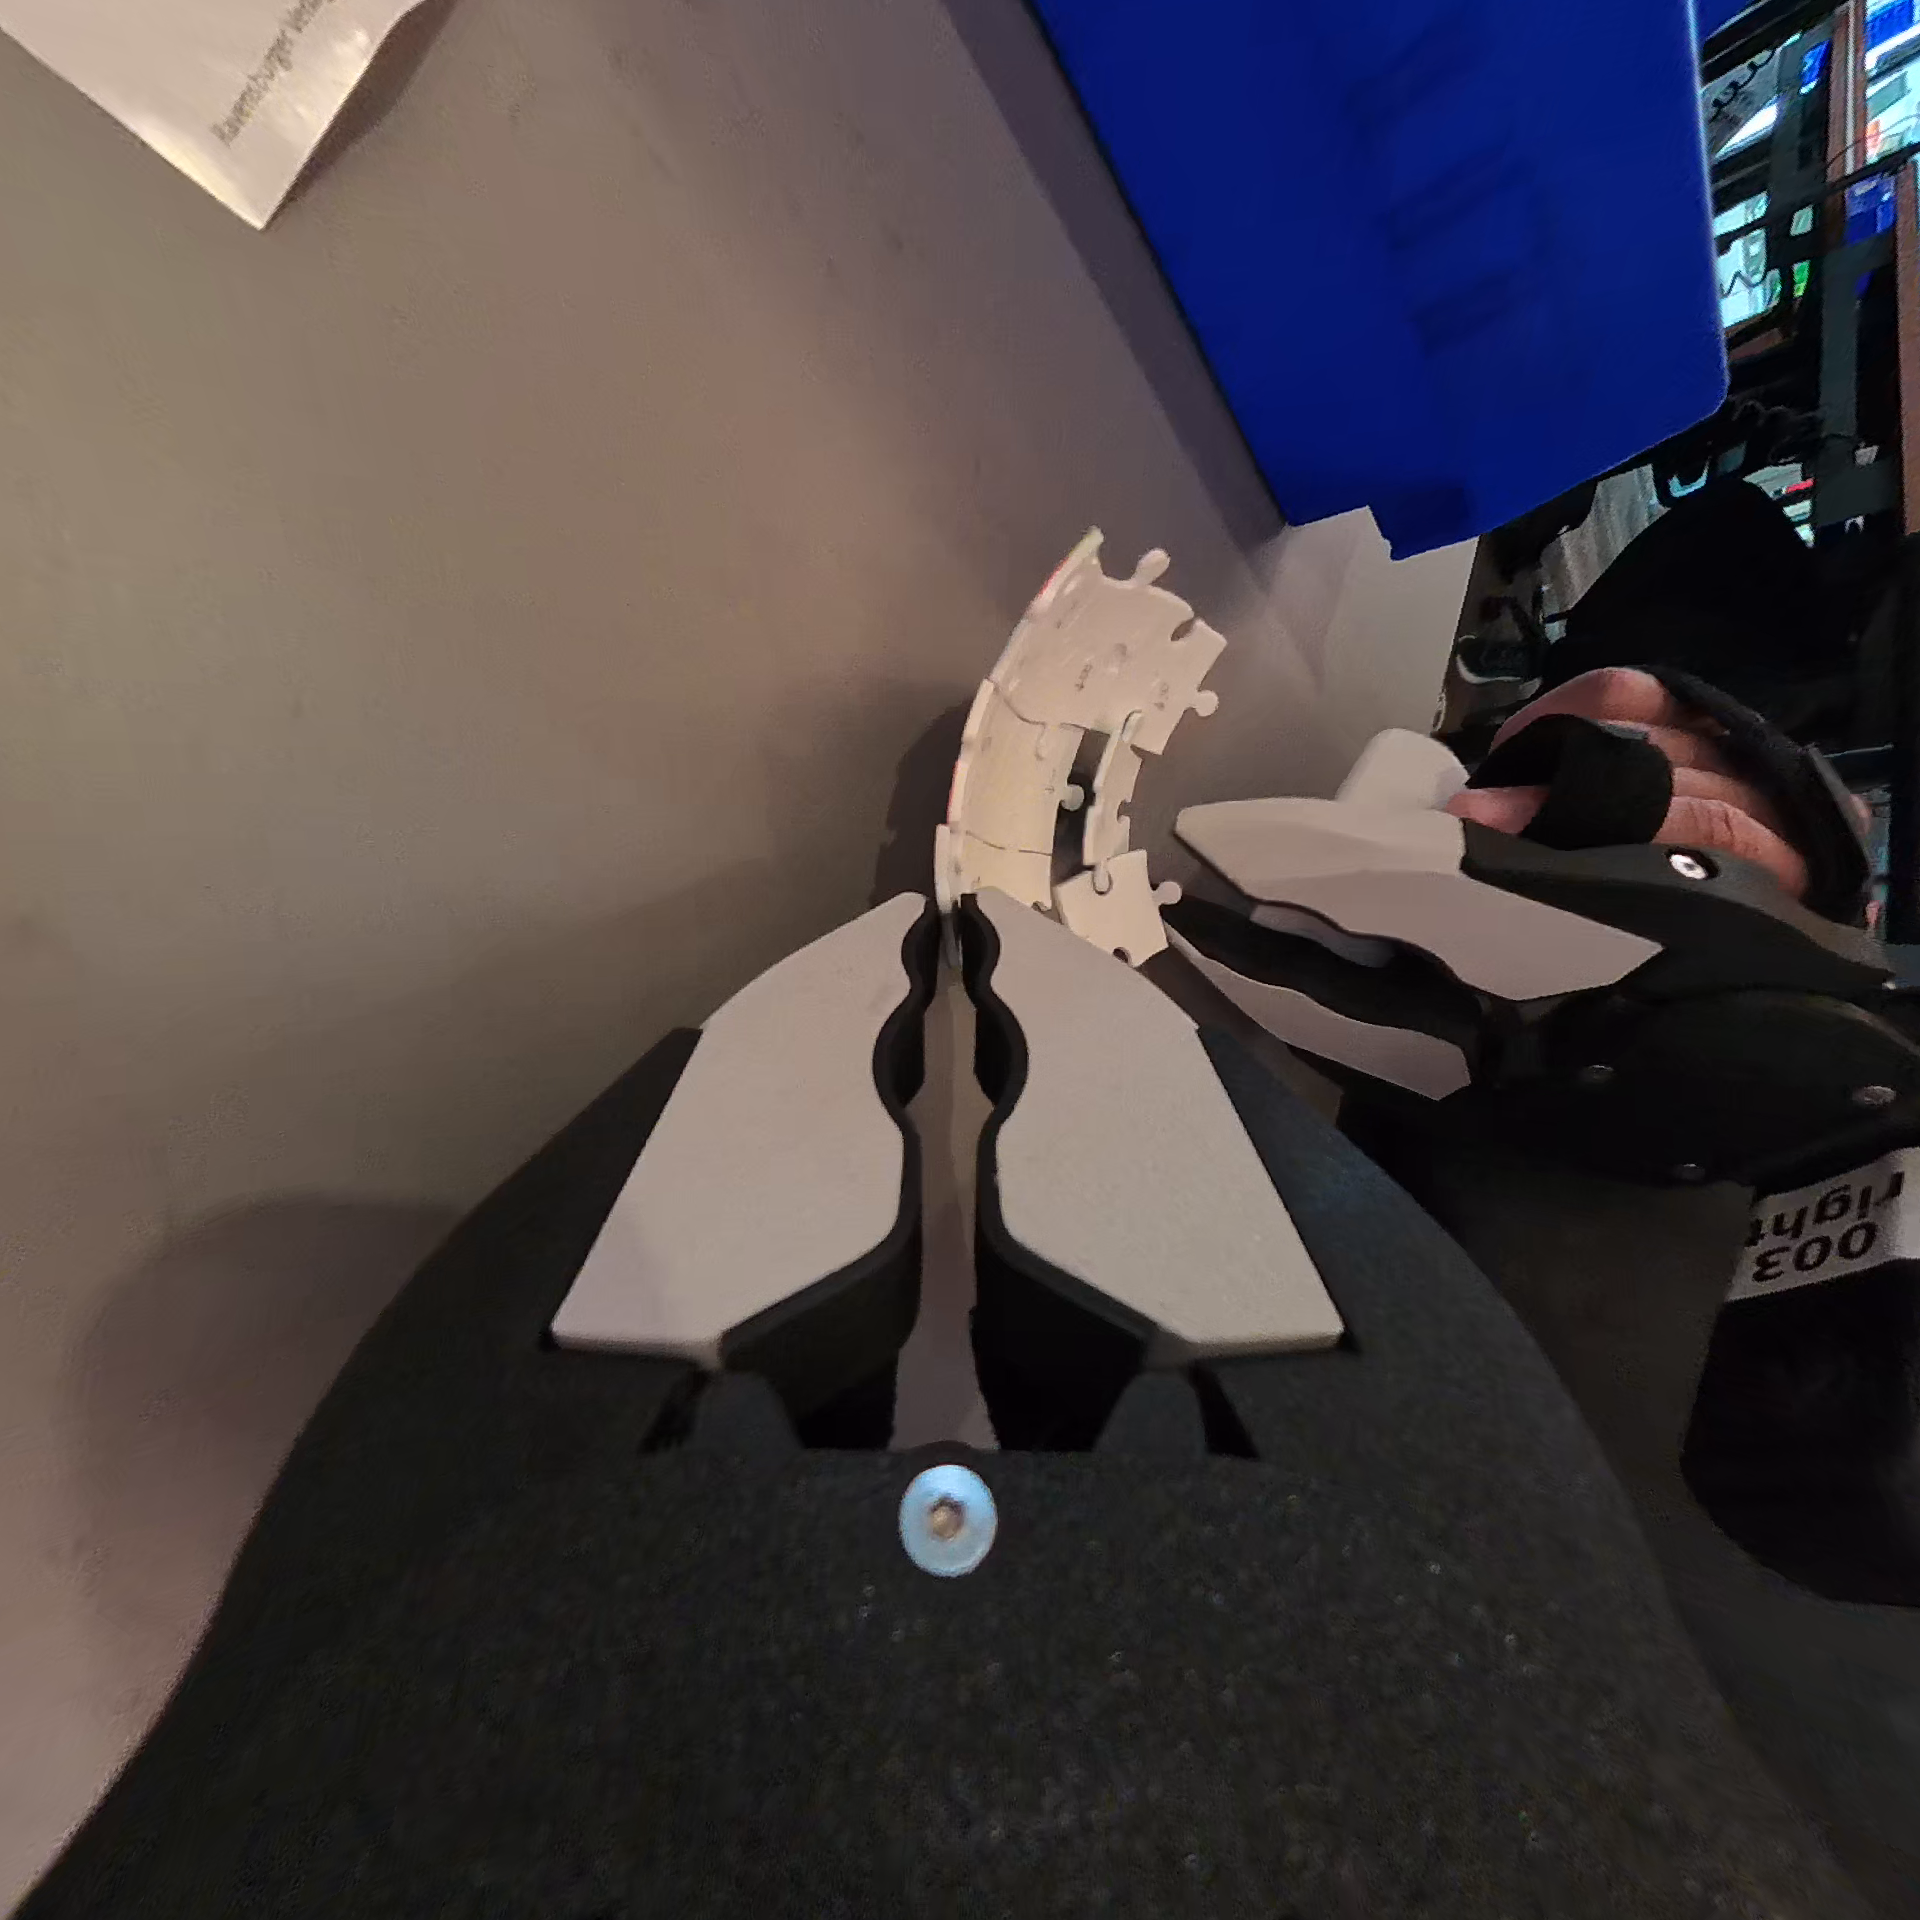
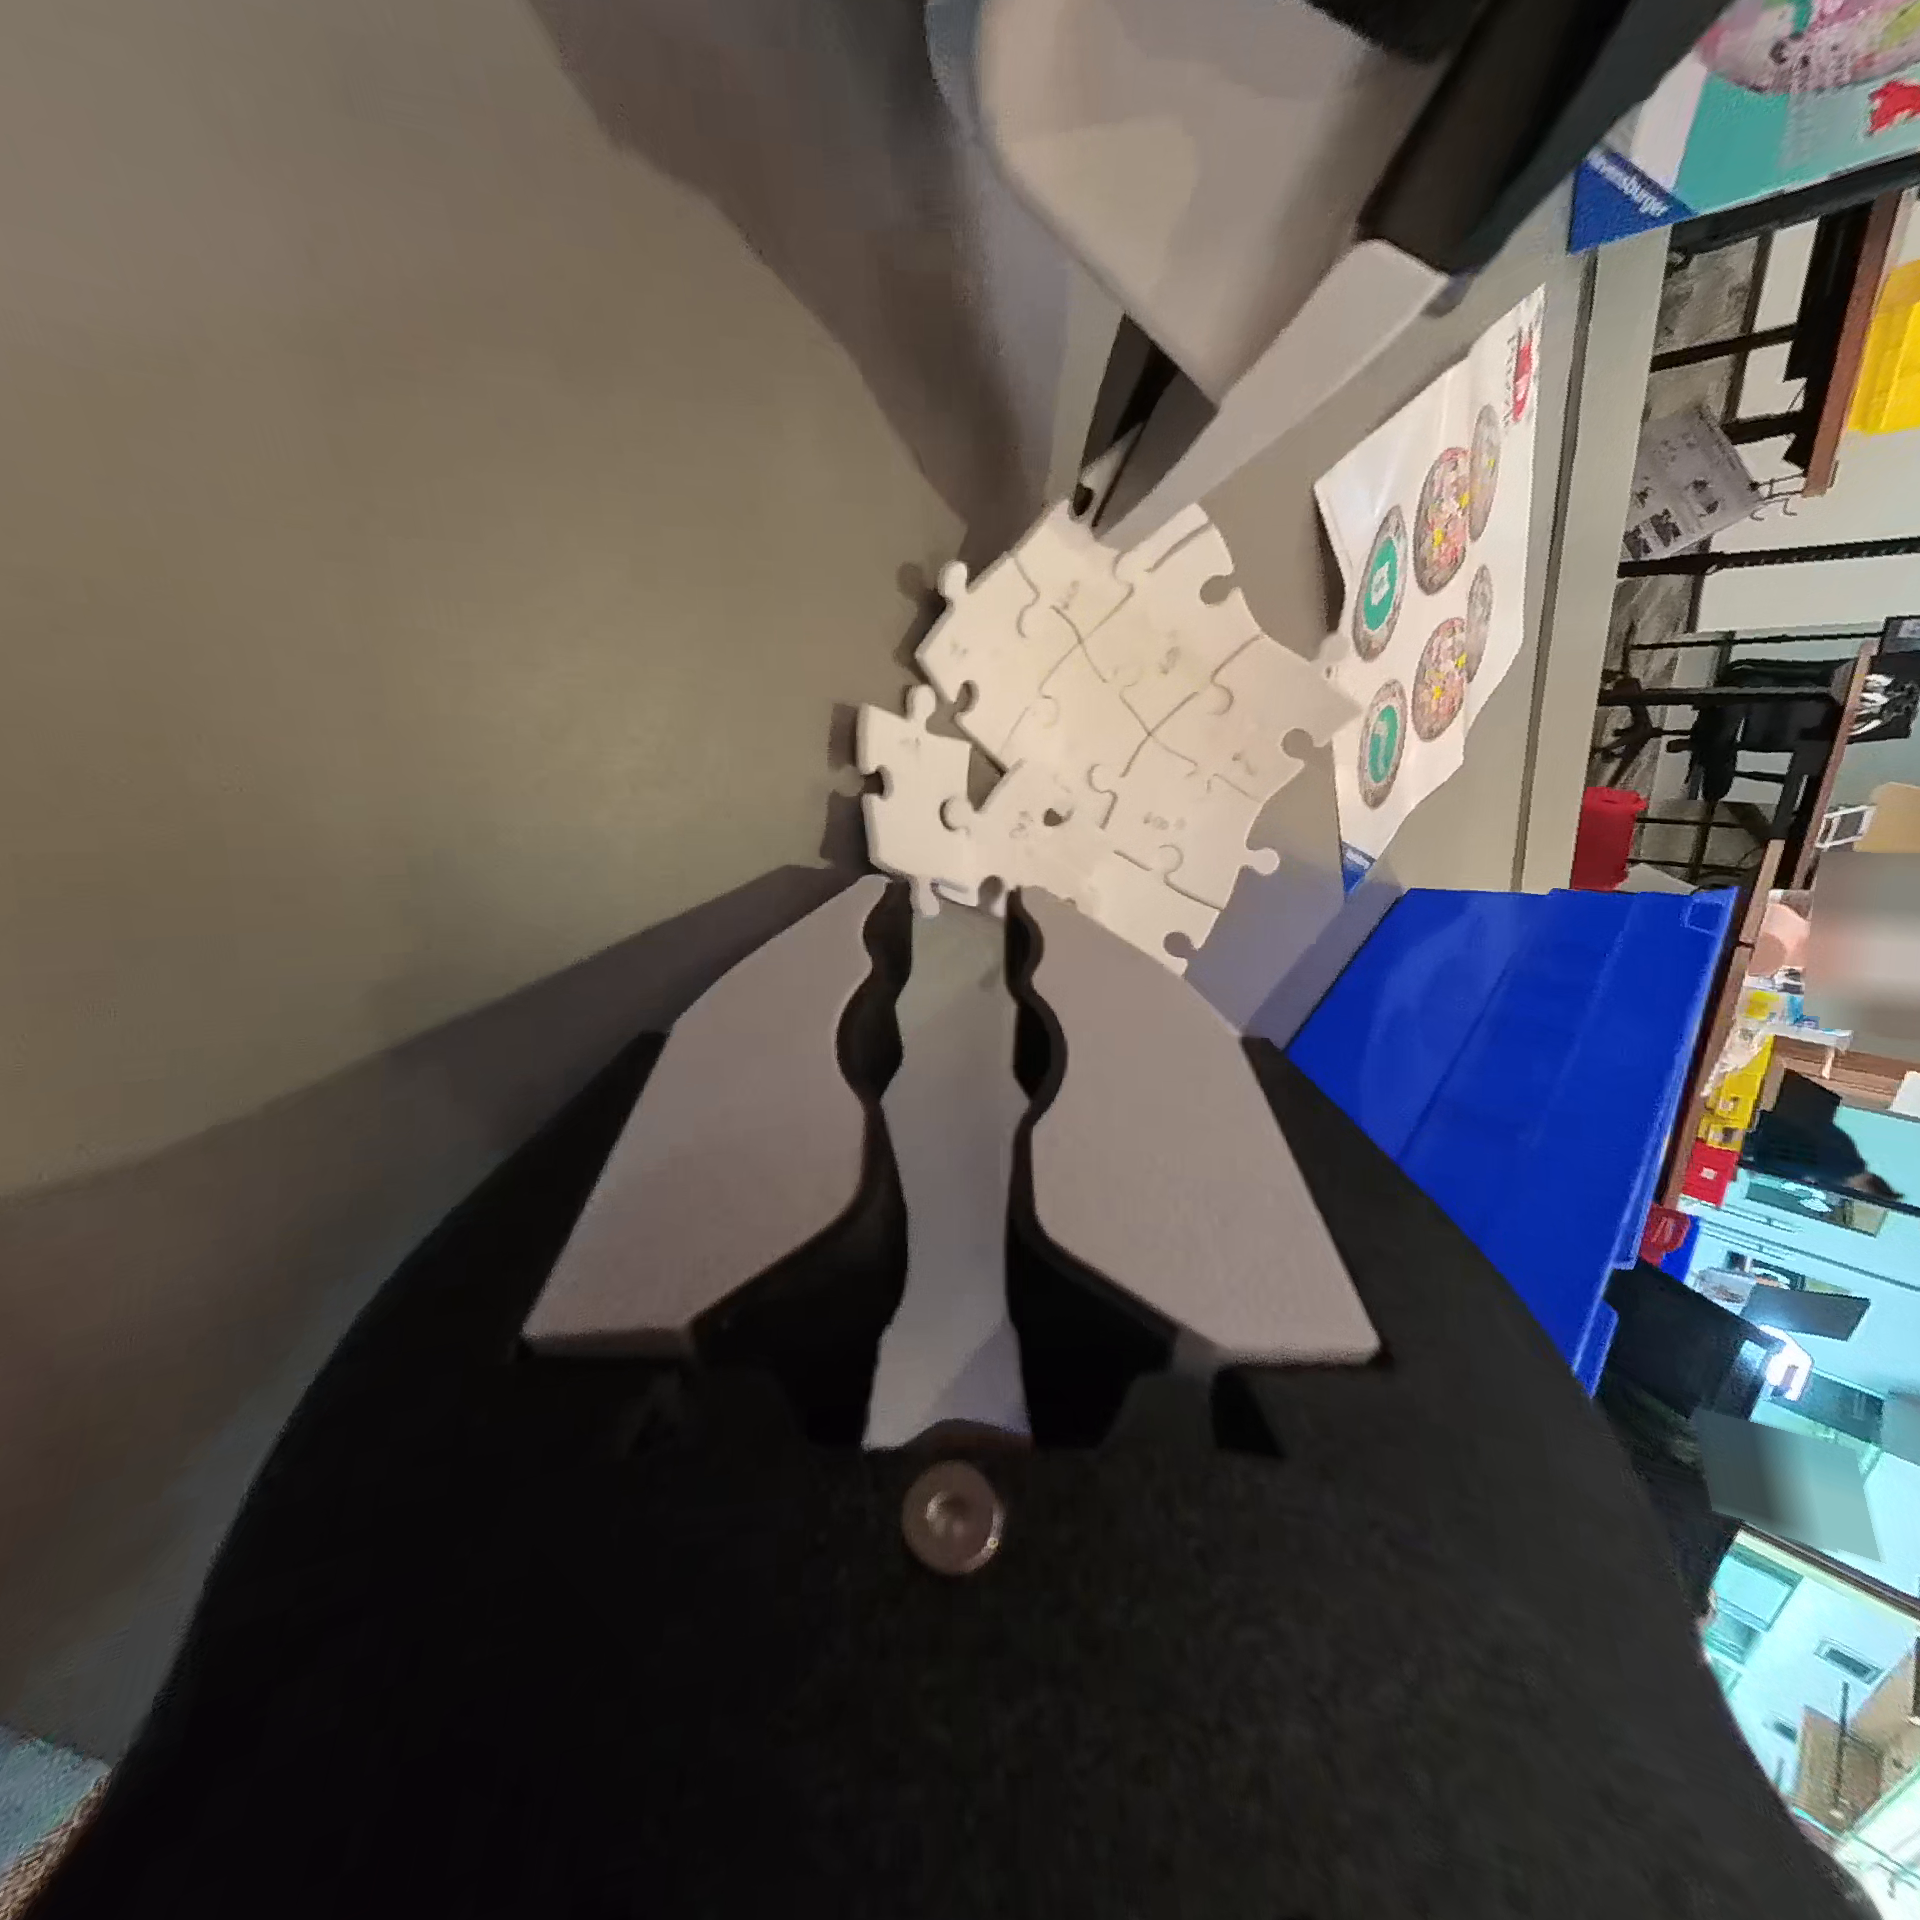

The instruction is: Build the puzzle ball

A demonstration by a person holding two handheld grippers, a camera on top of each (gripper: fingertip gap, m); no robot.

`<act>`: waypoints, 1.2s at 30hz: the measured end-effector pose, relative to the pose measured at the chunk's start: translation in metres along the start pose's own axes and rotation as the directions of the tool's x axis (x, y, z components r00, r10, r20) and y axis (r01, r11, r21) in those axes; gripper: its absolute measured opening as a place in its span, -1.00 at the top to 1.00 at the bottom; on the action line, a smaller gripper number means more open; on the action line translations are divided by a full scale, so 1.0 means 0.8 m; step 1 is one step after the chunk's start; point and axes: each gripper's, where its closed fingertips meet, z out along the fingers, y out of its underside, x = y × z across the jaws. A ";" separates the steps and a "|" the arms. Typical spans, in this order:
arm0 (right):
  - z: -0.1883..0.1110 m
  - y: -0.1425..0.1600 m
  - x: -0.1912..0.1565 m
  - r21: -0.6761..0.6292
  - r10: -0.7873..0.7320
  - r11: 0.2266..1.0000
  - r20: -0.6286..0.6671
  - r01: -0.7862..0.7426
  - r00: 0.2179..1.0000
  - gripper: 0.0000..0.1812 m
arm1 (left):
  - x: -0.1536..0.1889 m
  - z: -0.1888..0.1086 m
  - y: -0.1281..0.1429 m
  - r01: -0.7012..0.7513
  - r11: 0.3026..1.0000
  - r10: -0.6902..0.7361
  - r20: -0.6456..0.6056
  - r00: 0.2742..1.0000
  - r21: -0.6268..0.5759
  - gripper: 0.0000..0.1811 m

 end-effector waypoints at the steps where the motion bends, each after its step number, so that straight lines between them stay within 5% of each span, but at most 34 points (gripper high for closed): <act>1: -0.002 0.000 0.000 0.007 0.003 1.000 0.004 -0.003 1.000 0.77 | 0.000 0.000 0.001 0.005 1.000 -0.005 0.001 1.000 0.000 0.96; 10: -0.038 -0.026 0.012 0.231 0.304 0.907 0.218 -0.351 0.928 0.73 | -0.002 -0.002 0.003 0.036 0.999 -0.036 0.019 0.999 -0.005 0.96; 14: -0.017 -0.011 0.005 0.166 0.386 0.881 0.290 -0.443 0.876 0.98 | -0.002 -0.003 0.004 0.048 0.999 -0.048 0.024 0.999 -0.005 0.97; 17: -0.010 0.000 0.014 0.164 0.403 0.884 0.208 -0.438 0.891 1.00 | -0.002 -0.004 0.005 0.058 0.998 -0.058 0.027 0.998 -0.005 0.97; 23: -0.013 0.003 0.004 0.129 0.510 0.797 0.380 -0.590 0.772 0.78 | -0.008 -0.011 0.003 0.077 0.997 -0.078 0.039 0.996 0.011 0.97; 36: 0.008 0.003 -0.003 0.073 0.535 0.777 0.446 -0.625 0.718 0.72 | -0.018 -0.023 0.003 0.120 0.992 -0.122 0.036 0.992 0.030 0.97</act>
